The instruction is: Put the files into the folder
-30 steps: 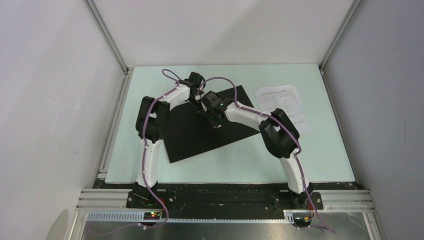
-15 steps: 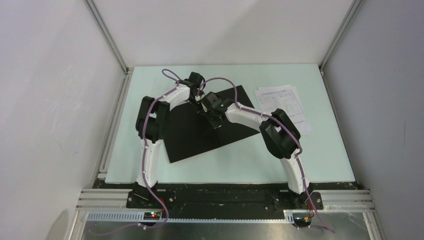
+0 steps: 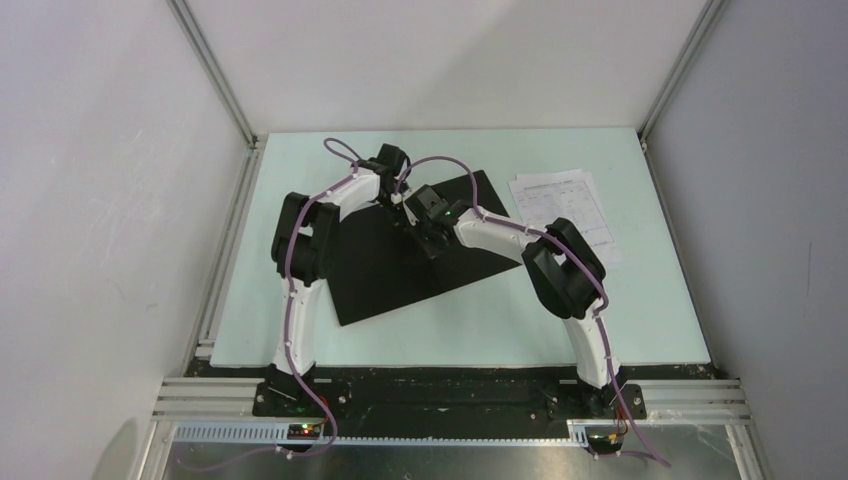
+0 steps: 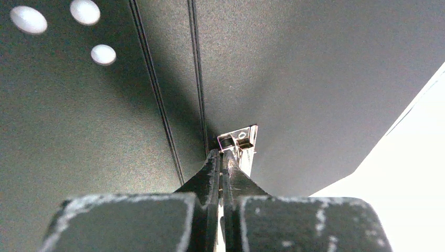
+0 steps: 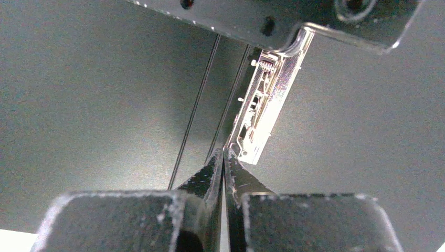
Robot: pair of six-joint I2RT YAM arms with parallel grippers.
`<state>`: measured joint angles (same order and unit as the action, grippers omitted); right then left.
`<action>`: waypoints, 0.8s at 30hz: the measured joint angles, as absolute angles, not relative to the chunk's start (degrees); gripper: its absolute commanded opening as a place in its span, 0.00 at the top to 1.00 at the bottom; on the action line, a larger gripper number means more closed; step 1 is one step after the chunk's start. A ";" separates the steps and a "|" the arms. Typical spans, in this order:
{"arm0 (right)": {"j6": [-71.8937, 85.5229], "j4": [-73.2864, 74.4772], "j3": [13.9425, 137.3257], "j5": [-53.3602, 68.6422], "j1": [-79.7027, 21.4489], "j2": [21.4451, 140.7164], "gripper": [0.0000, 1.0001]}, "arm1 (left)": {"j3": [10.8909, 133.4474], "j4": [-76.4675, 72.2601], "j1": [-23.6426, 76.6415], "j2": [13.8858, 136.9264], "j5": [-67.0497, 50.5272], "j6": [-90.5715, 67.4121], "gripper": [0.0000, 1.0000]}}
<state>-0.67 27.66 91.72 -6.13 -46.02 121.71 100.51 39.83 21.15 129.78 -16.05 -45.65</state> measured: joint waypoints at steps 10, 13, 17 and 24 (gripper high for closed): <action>-5.96 24.53 88.03 0.05 -43.62 119.98 0.88 | 100.51 39.81 21.19 129.78 -15.99 -45.65 1.00; -7.55 24.38 87.92 0.56 -43.62 119.96 0.88 | 100.51 39.83 21.21 129.78 -15.90 -45.65 1.00; -9.37 24.40 88.03 -0.78 -44.38 120.09 0.88 | 100.51 39.81 21.21 129.78 -15.90 -45.63 1.00; -14.33 23.35 87.20 -5.69 -45.67 120.44 0.91 | 100.51 39.70 21.21 129.78 -15.90 -45.58 1.00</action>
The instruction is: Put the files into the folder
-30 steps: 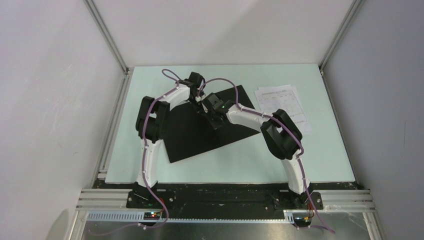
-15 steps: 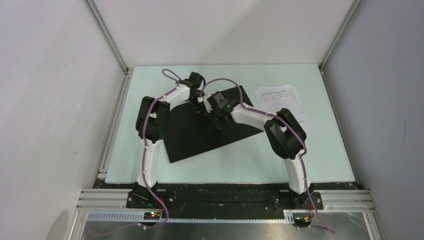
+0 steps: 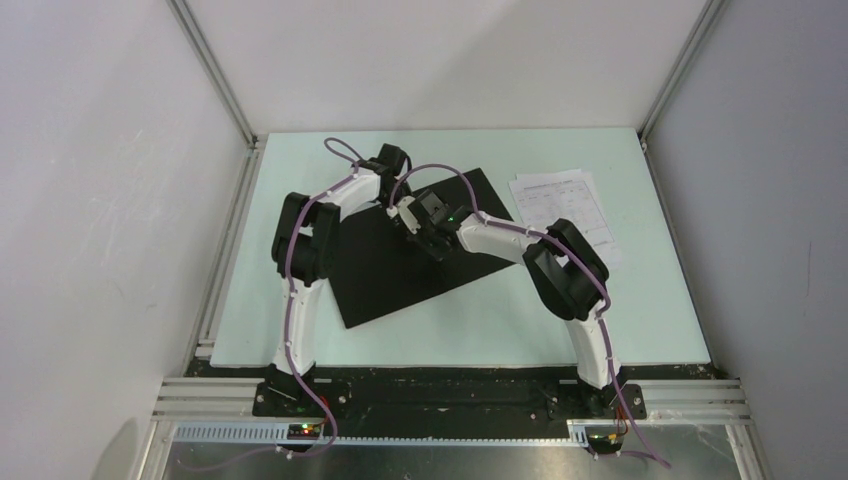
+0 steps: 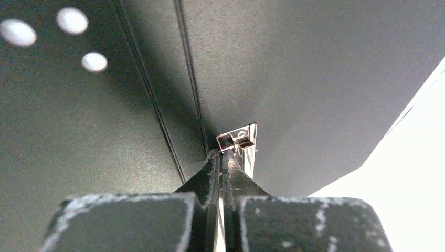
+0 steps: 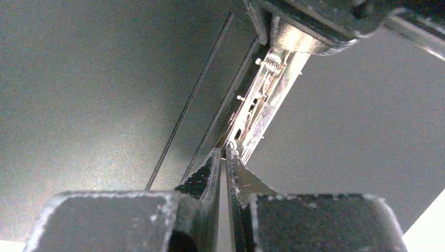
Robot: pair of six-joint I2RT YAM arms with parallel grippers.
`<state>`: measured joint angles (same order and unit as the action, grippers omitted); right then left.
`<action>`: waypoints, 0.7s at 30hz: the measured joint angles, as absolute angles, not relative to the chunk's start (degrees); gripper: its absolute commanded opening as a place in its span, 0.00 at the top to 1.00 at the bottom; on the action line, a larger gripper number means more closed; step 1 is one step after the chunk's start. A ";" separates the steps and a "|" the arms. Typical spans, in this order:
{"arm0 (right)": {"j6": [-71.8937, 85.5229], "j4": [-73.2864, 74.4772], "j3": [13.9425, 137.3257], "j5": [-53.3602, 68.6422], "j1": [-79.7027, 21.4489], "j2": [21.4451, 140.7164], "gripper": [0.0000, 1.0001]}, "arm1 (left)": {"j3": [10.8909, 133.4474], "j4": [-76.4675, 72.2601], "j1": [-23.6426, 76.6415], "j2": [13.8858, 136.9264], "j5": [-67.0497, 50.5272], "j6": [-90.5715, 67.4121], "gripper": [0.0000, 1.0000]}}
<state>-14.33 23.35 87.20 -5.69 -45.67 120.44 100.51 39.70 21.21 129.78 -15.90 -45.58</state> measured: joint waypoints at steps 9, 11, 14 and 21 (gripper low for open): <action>-15.94 24.38 87.88 -7.42 -45.41 120.84 0.93 | 100.51 39.00 21.43 129.78 -15.62 -45.60 1.00; -16.56 25.08 88.29 -7.27 -45.19 120.33 0.92 | 100.51 38.94 21.47 129.78 -15.57 -45.63 1.00; -17.56 29.12 92.53 -7.27 -44.36 118.67 0.90 | 100.51 38.65 21.65 129.78 -15.27 -45.65 1.00; -18.20 34.85 104.68 -8.25 -40.75 112.05 0.84 | 100.68 39.48 21.30 129.82 -14.96 -46.04 1.00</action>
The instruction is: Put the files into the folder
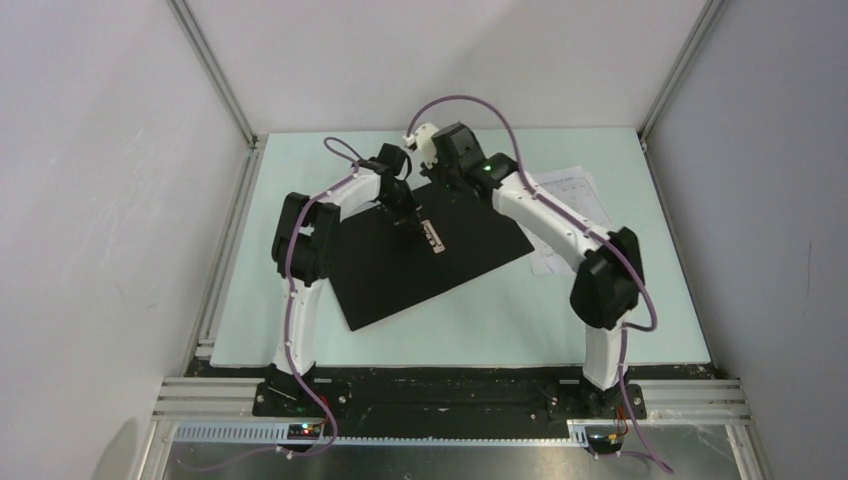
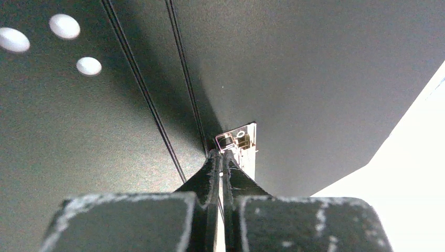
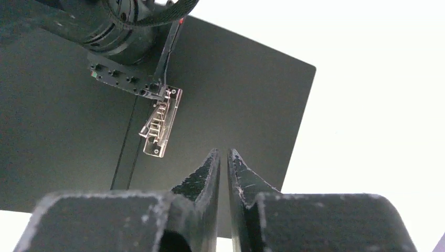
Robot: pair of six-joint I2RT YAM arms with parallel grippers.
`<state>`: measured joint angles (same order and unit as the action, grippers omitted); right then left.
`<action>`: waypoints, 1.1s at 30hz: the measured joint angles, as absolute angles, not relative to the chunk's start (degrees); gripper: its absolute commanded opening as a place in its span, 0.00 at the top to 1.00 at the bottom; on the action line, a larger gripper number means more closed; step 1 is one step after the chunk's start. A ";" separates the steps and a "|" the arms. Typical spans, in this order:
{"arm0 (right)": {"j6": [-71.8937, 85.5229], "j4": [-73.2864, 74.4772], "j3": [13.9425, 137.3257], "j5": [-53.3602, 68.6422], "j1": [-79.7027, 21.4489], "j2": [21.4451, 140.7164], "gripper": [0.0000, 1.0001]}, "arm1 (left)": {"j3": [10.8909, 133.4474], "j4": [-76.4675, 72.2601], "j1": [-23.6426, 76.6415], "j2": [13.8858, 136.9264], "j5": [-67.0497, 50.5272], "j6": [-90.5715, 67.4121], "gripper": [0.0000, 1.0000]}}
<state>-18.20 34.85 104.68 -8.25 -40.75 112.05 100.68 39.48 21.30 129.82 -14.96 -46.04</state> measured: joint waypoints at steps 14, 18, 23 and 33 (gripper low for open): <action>-13.13 41.01 94.32 7.42 -25.47 104.71 0.02 | 110.41 39.94 21.98 127.35 -19.53 -30.46 0.40; -13.61 41.71 94.30 10.33 -18.83 104.71 0.01 | 110.50 39.90 22.00 122.45 -20.95 -21.61 0.37; -13.98 41.74 94.30 15.38 -14.00 104.71 0.07 | 106.74 38.68 23.24 114.83 -22.11 -4.12 0.38; -12.88 41.78 94.21 27.59 -8.69 104.71 0.26 | 98.21 39.35 35.16 109.45 -10.63 20.03 0.46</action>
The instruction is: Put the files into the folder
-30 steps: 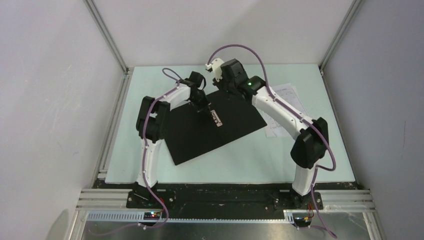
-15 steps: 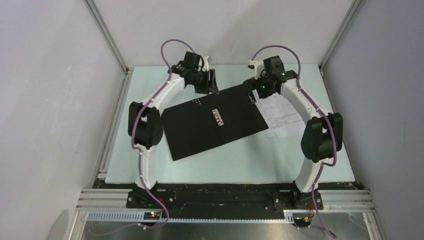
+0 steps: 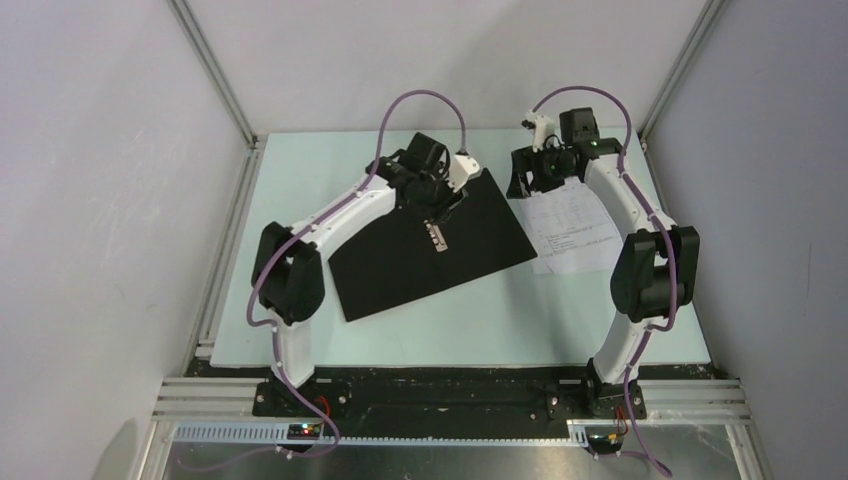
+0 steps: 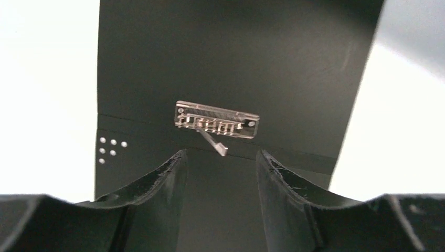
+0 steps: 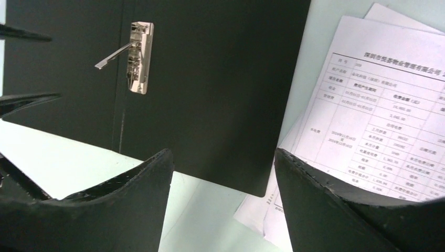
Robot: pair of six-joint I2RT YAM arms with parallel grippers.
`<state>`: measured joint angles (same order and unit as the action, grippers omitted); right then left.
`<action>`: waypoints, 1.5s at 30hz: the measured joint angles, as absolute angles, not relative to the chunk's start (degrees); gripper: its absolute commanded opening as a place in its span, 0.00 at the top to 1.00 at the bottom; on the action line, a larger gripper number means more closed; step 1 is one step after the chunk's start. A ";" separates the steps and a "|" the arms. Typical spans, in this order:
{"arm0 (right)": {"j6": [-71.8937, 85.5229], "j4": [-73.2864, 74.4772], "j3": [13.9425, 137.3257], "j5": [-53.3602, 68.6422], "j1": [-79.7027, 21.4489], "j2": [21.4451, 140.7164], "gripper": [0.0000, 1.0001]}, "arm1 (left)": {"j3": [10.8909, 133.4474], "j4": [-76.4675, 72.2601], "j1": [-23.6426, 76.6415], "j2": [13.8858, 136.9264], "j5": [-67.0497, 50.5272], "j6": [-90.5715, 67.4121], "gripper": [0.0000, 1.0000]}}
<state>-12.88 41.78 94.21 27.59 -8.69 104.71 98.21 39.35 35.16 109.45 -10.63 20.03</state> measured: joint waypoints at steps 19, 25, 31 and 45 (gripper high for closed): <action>-15.51 44.60 90.76 25.82 -10.24 104.22 0.28 | 96.88 39.97 31.90 113.60 -15.84 21.04 0.43; -15.49 44.71 90.76 25.80 -10.28 104.22 0.28 | 95.00 37.87 34.96 113.73 -11.57 23.07 0.51; -15.27 44.77 90.76 25.85 -10.28 104.22 0.28 | 94.50 37.56 35.33 116.20 -5.91 23.99 0.64; -15.20 45.17 90.76 25.39 -11.33 104.25 0.29 | 94.52 37.12 34.46 117.34 -4.03 24.25 1.00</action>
<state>-15.20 45.17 90.76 25.39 -11.33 104.25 94.52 37.12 34.46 117.34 -4.03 24.25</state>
